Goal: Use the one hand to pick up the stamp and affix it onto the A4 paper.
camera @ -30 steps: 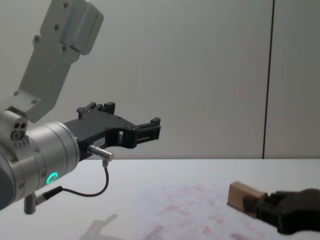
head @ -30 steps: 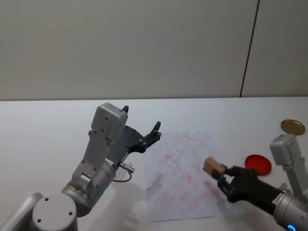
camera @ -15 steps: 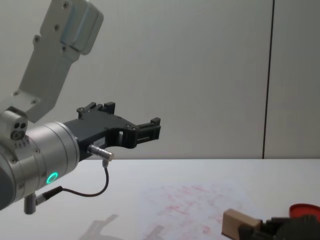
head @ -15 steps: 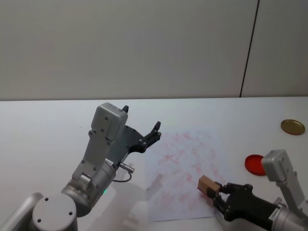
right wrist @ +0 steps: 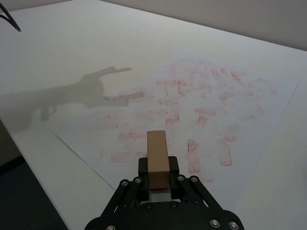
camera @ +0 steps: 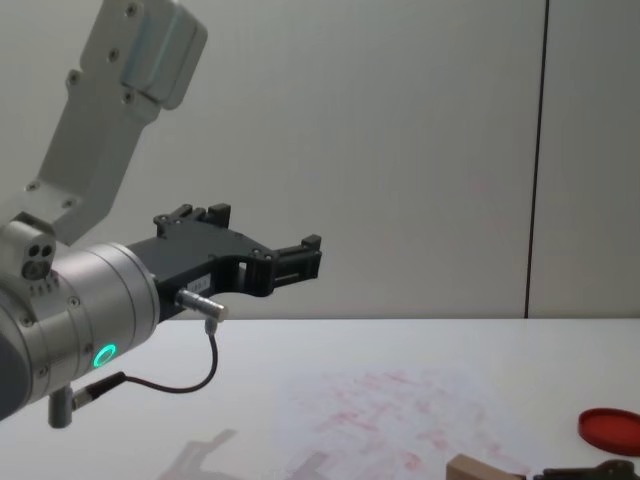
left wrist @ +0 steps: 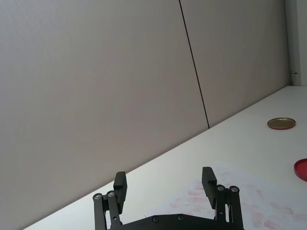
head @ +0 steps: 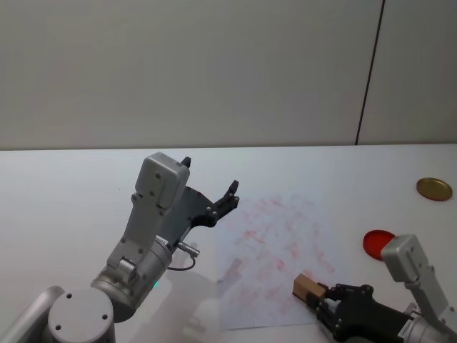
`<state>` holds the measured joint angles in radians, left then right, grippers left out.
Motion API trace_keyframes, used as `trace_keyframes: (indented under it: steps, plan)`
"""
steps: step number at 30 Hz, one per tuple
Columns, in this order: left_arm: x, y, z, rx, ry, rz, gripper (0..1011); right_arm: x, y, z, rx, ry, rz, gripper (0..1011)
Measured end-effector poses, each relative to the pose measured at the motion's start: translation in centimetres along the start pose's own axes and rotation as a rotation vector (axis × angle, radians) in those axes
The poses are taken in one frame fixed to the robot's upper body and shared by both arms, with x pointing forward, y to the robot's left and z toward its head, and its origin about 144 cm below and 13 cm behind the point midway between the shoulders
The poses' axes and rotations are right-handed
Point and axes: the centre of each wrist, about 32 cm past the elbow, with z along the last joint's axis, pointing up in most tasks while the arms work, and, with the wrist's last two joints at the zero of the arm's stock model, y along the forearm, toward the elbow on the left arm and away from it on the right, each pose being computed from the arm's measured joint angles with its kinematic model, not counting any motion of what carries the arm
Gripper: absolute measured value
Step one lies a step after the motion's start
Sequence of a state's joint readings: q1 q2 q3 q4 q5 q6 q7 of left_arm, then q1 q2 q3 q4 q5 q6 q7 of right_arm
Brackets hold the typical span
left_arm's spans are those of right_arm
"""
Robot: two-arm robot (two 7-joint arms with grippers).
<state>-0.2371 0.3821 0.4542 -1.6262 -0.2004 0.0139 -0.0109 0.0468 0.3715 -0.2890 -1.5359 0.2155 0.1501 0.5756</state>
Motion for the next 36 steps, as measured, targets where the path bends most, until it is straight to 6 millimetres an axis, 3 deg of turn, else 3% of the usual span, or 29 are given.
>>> trace_keyframes:
  steps: [21,36]
  plan:
    - [0.0,0.0,0.0,0.000,0.000,0.000,993,0.3,0.0,0.6,-0.010,0.003,0.025,217]
    - [0.0,0.0,0.0,0.000,0.000,0.000,993,1.7,-0.8,3.6,0.170,0.016,-0.115,217]
